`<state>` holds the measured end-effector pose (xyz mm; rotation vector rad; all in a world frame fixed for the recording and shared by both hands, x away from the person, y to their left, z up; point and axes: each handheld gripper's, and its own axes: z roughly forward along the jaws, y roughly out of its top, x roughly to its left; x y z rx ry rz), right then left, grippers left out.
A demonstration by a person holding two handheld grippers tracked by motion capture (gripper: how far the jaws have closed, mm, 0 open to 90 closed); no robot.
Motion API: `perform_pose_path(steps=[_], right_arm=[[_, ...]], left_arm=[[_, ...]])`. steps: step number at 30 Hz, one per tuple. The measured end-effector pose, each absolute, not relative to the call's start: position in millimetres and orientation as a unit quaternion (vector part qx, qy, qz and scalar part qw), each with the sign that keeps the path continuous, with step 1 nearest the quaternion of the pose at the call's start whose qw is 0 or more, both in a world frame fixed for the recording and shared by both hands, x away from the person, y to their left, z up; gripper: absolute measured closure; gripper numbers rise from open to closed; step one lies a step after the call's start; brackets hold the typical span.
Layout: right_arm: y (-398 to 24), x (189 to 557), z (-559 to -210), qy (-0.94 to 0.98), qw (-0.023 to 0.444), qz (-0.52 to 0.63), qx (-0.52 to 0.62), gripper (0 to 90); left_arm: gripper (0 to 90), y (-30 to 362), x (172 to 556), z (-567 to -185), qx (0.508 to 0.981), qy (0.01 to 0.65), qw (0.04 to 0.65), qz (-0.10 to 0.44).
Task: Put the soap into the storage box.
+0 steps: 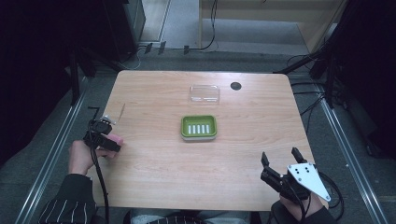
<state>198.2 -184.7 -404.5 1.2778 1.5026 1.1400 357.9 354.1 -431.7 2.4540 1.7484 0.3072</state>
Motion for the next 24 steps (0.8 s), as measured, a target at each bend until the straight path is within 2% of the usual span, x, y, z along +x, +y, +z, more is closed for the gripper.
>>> perform_pose_path(steps=[24], right_arm=[[-184.6, 197.9, -404.5, 0.600, 0.419, 0.452, 0.510, 12.7]], left_arm=[[38.3, 306.0, 363.6, -430.2, 0.862, 0.497, 0.051, 0.090]])
